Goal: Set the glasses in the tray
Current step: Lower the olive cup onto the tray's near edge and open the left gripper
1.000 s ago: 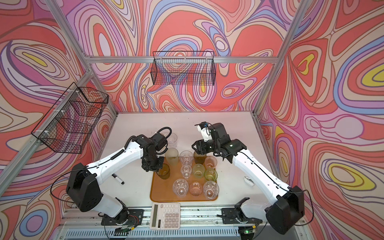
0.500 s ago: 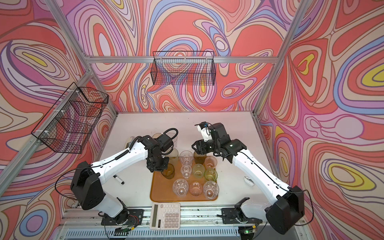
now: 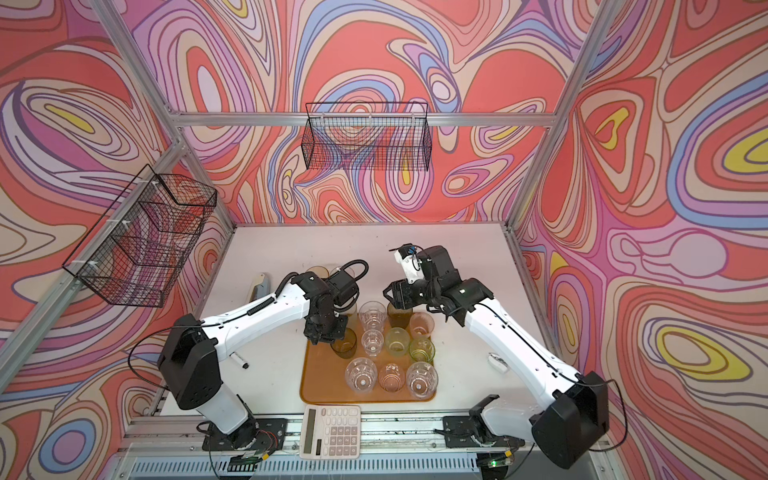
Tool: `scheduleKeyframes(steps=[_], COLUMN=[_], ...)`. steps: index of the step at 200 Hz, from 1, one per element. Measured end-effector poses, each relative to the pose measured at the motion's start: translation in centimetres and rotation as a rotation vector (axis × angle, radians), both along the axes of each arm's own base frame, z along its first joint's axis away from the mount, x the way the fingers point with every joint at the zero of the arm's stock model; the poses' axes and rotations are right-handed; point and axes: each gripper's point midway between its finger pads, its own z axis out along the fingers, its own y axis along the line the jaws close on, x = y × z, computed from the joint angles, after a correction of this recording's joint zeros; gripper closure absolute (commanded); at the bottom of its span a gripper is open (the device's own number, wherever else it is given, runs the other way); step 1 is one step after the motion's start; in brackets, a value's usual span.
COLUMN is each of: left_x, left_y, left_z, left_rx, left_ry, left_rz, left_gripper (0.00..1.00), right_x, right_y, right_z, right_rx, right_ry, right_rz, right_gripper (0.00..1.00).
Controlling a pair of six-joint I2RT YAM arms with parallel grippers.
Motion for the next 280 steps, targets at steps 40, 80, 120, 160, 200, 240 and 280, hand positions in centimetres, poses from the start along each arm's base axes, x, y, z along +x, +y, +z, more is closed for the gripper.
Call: scheduleKeyframes(steps=[40, 80, 120, 160, 200, 240, 280], left_x=[0.3, 0.6, 0.6, 0.6, 0.6, 0.6, 0.6], left_y=[0.0, 0.2, 0.3, 0.0, 0.0, 0.0, -0.1], left_z=[-0.6, -0.8, -1.0, -1.3, -1.5, -1.8, -1.8], left_rx=[0.028, 0.050, 0.066, 0.067, 0.071, 0.080, 0.080], left_ry=[-0.001, -0.012, -0.019, -0.017, -0.015, -0.011, -0.011], left_rz=[-0.006, -0.006, -0.012, -0.020, -0.020, -0.022, -0.026], left_gripper=[0.92, 0.92, 0.92, 0.91, 0.90, 0.87, 0.86], right_x=[0.0, -0.1, -0.1, -0.1, -0.1, -0.1, -0.1], right_y=[0.0, 0.0, 0.0, 0.1, 0.1, 0.1, 0.1], right_z=[0.0, 0.0, 0.0, 0.0, 0.0, 0.0, 0.0], right_rx=[0.000, 0.002, 0.003, 0.004, 0.004, 0.004, 0.004], right_ry=[0.000, 0.001, 0.001, 0.002, 0.002, 0.002, 0.002], right_rz=[0.001, 0.003, 0.003, 0.005, 0.005, 0.006, 0.006], right_gripper=[0.35, 0.35, 0.35, 0.35, 0.35, 0.35, 0.35])
